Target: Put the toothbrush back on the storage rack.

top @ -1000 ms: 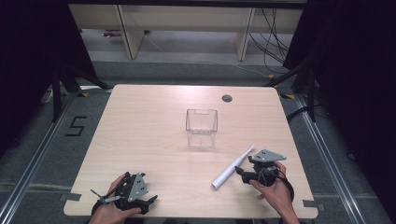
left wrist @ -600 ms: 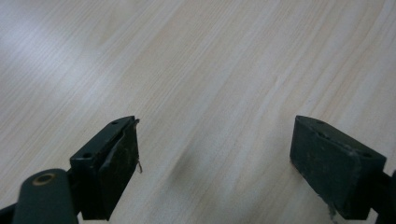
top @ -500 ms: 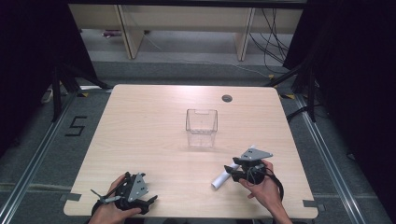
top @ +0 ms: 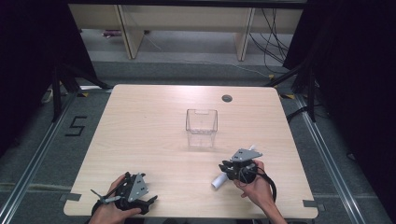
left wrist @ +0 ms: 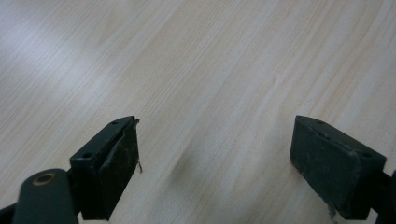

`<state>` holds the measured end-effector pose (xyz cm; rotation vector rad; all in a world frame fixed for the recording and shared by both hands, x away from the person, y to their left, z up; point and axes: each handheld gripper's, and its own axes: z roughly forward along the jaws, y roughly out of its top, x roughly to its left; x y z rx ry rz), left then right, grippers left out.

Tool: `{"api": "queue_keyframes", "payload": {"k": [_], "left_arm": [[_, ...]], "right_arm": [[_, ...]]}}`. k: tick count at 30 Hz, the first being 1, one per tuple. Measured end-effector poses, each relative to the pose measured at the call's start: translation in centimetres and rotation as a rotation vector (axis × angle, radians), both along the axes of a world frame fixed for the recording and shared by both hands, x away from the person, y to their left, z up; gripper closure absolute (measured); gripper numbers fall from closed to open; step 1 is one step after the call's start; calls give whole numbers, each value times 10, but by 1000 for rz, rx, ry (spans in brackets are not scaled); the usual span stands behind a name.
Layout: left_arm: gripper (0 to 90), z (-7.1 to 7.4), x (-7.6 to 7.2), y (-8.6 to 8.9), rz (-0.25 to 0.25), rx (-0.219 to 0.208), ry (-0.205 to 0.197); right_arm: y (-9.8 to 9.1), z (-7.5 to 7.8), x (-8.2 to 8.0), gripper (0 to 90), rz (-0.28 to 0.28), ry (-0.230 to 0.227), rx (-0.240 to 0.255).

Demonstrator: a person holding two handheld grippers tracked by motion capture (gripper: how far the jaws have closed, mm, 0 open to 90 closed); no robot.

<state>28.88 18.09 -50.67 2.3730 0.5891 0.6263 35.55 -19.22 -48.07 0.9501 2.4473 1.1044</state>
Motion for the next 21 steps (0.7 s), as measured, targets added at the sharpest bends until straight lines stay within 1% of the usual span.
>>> {"api": "queue_keyframes", "payload": {"k": [1,2,3,4,5,6,7,8,9,11,12,13,14,15,16,17,18,19,20,21], "left_arm": [[150,0,0,0,5,0,-8],[150,0,0,0,4,0,-8],[150,0,0,0,5,0,-7],[150,0,0,0,6,1,-8],[150,0,0,0,6,0,-7],[150,0,0,0,6,1,-8],[150,0,0,0,4,1,-7],[150,-1,0,0,1,-7,-7],[150,-1,0,0,2,-5,-7],[150,-1,0,0,3,-5,-8],[150,0,0,0,3,-1,-6],[150,0,0,0,5,0,-7],[150,-1,0,0,5,0,-7],[150,-1,0,0,6,0,-7],[150,0,0,0,6,0,-7],[150,0,0,0,5,0,-8],[150,0,0,0,5,-1,-8],[150,0,0,0,6,0,-8],[150,0,0,0,6,0,-8],[150,0,0,0,5,0,-9]], "right_arm": [[2,0,-1,786,-8,17,-4],[3,-2,1,789,14,-2,-9],[5,-2,-1,797,2,16,-13],[6,-2,0,801,13,27,-18],[8,-4,0,805,28,13,-23],[10,-5,0,809,27,15,-33],[11,-5,-1,810,28,27,-37],[11,-5,0,813,36,14,-38],[12,-5,-1,815,41,23,-44],[14,-5,-3,817,16,50,-42],[14,-6,-1,819,38,21,-47],[15,-6,-1,819,45,28,-50],[16,-8,-1,820,45,16,-48],[16,-7,-2,820,39,45,-55],[17,-9,-3,821,40,42,-52],[18,-10,-2,822,52,40,-54],[18,-9,-3,823,46,58,-64],[18,-9,-2,824,65,43,-73],[19,-11,-4,826,54,60,-68],[19,-11,-4,826,54,60,-68]]}}
